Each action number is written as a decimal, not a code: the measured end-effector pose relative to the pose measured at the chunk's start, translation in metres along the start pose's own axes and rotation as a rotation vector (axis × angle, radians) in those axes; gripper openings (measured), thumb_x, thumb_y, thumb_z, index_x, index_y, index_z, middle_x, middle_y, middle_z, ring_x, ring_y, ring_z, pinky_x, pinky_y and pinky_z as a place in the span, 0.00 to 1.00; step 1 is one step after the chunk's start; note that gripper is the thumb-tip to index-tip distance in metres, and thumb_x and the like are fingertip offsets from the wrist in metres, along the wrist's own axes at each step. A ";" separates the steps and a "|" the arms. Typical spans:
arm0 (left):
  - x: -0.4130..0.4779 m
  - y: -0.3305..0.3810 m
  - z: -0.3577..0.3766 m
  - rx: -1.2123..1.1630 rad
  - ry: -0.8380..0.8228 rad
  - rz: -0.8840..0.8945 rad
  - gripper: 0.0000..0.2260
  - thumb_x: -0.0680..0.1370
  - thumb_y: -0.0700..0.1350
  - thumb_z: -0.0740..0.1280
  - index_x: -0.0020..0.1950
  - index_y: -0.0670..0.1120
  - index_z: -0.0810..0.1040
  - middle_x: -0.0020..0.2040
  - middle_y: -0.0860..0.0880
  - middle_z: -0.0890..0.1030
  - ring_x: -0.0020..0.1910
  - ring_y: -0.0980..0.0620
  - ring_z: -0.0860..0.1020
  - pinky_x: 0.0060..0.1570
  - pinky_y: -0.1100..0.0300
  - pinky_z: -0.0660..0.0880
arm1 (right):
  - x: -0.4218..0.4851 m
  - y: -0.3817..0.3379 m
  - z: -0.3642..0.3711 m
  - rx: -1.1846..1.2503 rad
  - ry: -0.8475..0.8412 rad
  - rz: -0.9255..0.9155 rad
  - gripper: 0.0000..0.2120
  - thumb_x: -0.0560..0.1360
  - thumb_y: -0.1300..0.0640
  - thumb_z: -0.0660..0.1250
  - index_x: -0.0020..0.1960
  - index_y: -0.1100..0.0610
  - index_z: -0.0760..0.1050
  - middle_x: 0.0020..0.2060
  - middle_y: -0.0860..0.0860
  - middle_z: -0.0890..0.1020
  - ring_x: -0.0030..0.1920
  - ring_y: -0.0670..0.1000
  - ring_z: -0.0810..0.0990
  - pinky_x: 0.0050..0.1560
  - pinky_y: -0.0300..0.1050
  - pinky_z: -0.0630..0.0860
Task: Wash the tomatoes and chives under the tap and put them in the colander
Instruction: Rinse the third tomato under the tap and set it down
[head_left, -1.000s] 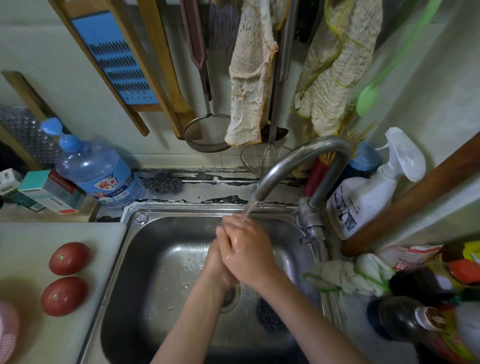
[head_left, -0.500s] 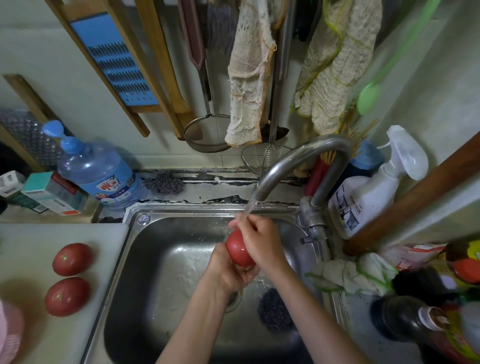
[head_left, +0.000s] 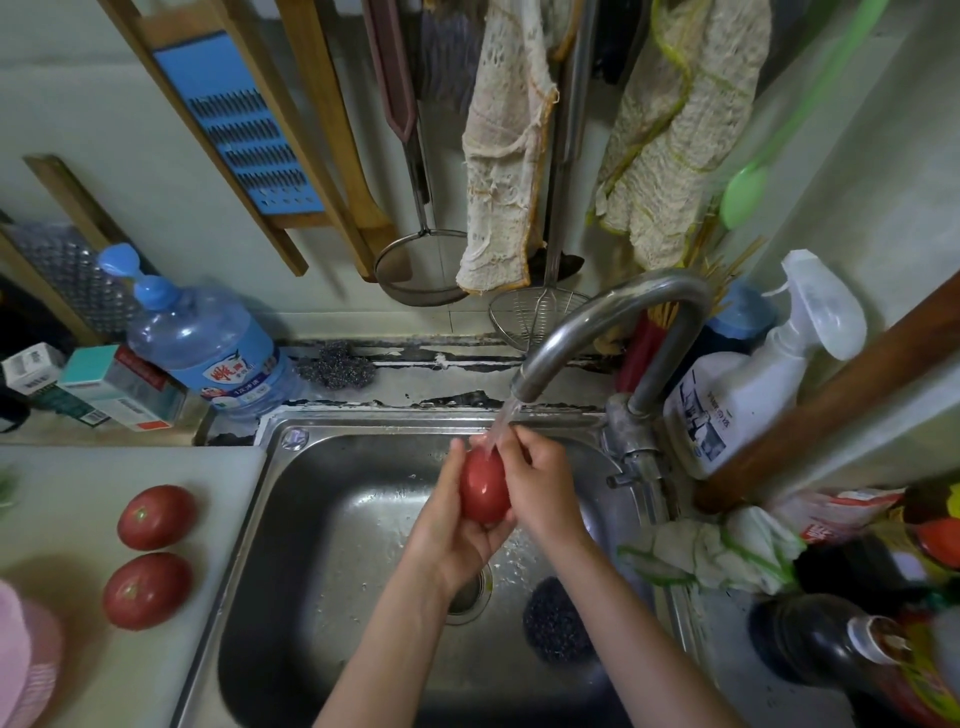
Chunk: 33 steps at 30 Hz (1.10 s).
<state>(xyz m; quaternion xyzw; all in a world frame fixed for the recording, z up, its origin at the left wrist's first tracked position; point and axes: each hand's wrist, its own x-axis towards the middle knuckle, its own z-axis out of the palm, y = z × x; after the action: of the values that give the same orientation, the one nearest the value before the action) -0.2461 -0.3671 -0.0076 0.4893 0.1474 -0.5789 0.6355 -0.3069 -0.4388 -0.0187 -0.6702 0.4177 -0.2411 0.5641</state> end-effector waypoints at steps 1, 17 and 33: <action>-0.001 0.002 0.000 -0.032 0.025 -0.035 0.22 0.75 0.60 0.64 0.53 0.42 0.77 0.35 0.43 0.83 0.29 0.50 0.81 0.24 0.64 0.77 | -0.002 -0.001 -0.002 0.035 -0.018 0.012 0.13 0.80 0.53 0.60 0.46 0.56 0.81 0.40 0.51 0.84 0.41 0.48 0.81 0.46 0.40 0.76; 0.013 0.005 0.004 -0.161 -0.086 -0.065 0.11 0.78 0.50 0.62 0.47 0.43 0.78 0.38 0.42 0.82 0.36 0.47 0.80 0.35 0.55 0.81 | -0.033 0.028 -0.069 -0.093 -0.020 0.098 0.09 0.79 0.57 0.61 0.47 0.53 0.79 0.43 0.61 0.82 0.47 0.62 0.79 0.45 0.53 0.76; -0.005 0.009 0.000 0.493 0.104 0.242 0.07 0.78 0.51 0.65 0.51 0.49 0.76 0.49 0.44 0.80 0.45 0.44 0.81 0.47 0.51 0.79 | -0.005 0.028 -0.080 -0.242 0.039 0.099 0.15 0.76 0.52 0.65 0.38 0.62 0.81 0.35 0.60 0.83 0.40 0.59 0.81 0.38 0.45 0.75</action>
<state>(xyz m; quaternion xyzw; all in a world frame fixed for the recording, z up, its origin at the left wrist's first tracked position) -0.2393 -0.3655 -0.0002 0.6723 -0.0251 -0.4911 0.5533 -0.3807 -0.4795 -0.0256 -0.7072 0.4870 -0.1739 0.4822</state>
